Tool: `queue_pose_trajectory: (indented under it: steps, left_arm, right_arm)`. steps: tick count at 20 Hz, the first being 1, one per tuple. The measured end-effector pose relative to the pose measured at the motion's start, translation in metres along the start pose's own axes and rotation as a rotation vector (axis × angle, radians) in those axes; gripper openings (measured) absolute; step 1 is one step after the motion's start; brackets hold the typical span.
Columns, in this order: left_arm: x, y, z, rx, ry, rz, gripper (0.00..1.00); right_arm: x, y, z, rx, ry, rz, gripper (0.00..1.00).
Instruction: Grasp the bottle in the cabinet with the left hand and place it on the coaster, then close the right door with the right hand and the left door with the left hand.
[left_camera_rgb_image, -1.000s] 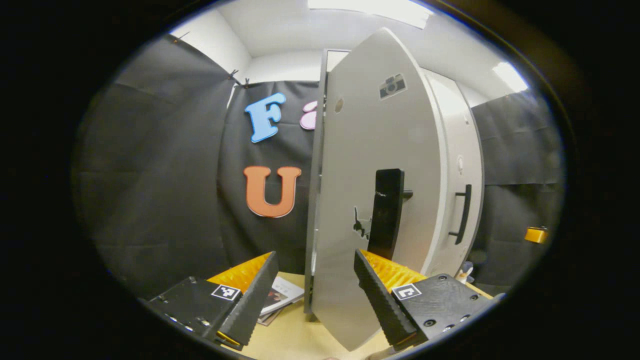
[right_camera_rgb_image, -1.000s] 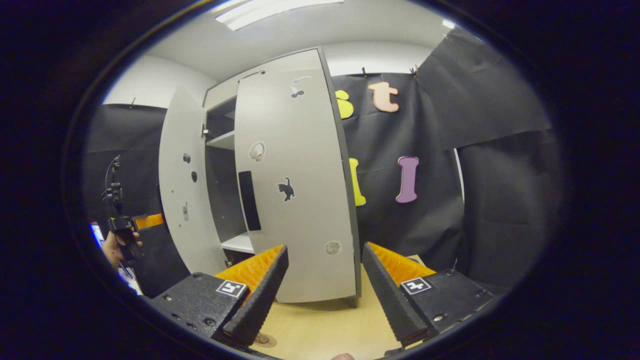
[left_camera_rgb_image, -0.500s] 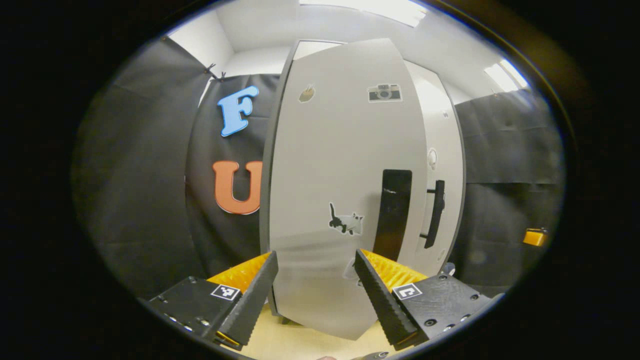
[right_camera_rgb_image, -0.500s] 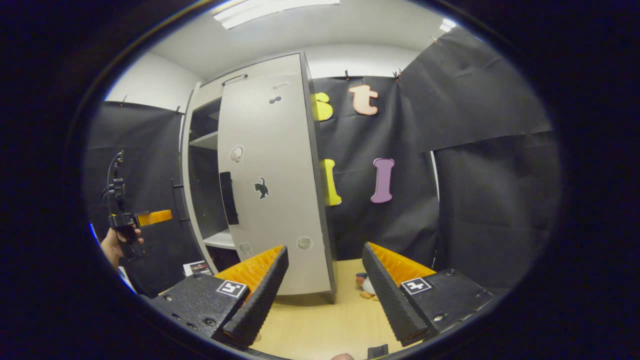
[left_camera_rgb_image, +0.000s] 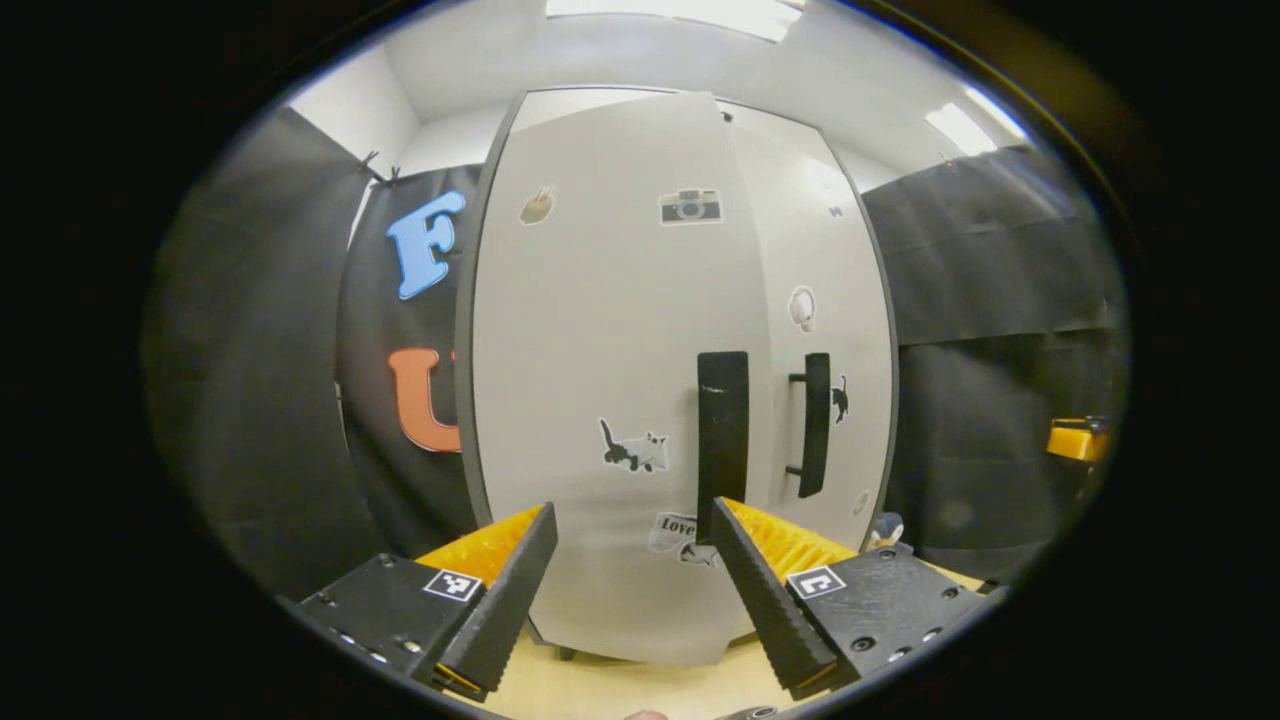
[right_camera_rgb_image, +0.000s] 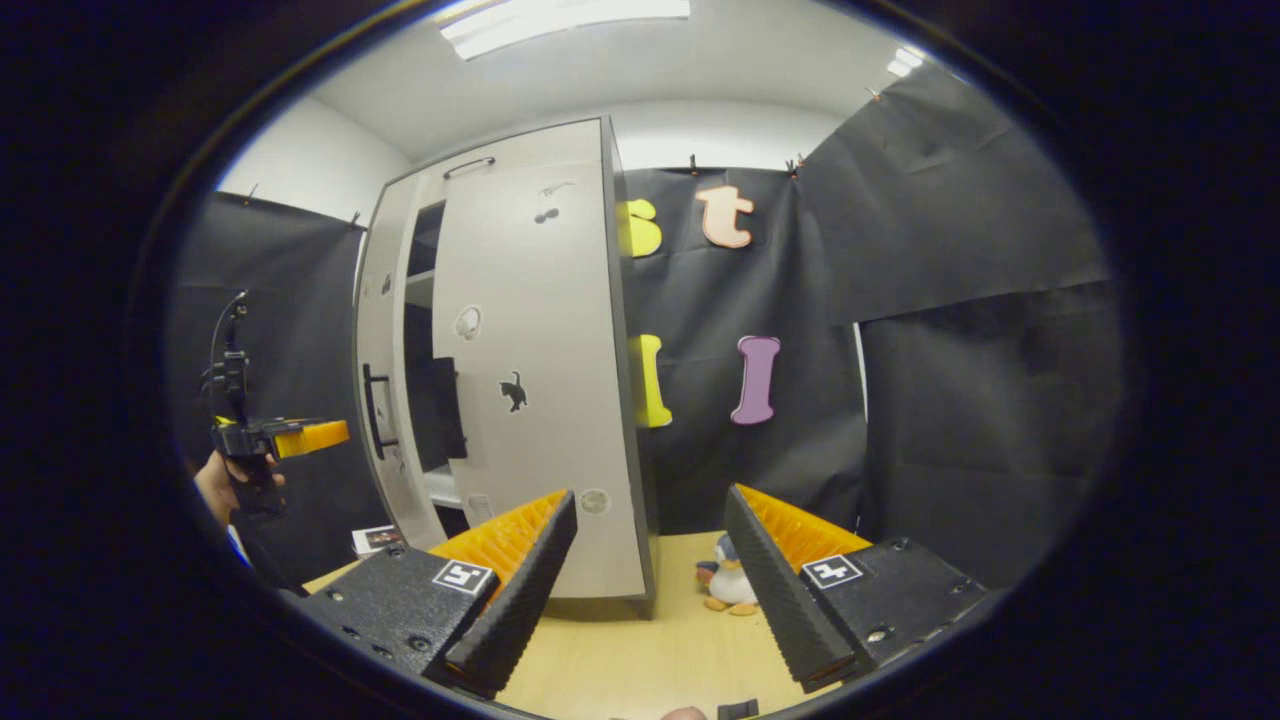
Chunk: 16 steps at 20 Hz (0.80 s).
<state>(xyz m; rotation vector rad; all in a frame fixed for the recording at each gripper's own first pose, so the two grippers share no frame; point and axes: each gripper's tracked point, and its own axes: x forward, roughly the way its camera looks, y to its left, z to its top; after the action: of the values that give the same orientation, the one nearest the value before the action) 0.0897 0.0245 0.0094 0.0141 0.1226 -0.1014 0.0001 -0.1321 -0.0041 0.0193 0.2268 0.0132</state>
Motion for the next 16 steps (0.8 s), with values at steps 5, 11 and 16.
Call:
queue_pose_trajectory:
  steps: [5,11,16]
  left_arm:
    - [-0.011,-0.001,0.010,0.010,-0.033,0.062,0.98]
    - [-0.046,-0.009,0.031,-0.068,-0.071,0.083,0.98]
    - [-0.075,0.007,0.060,-0.030,-0.143,0.164,0.98]
  right_arm:
    - [0.012,0.026,0.017,-0.051,-0.050,0.044,0.94]
    - [0.025,0.061,0.030,-0.067,-0.089,0.096,0.97]
    - [0.025,0.092,0.059,-0.083,-0.143,0.142,0.94]
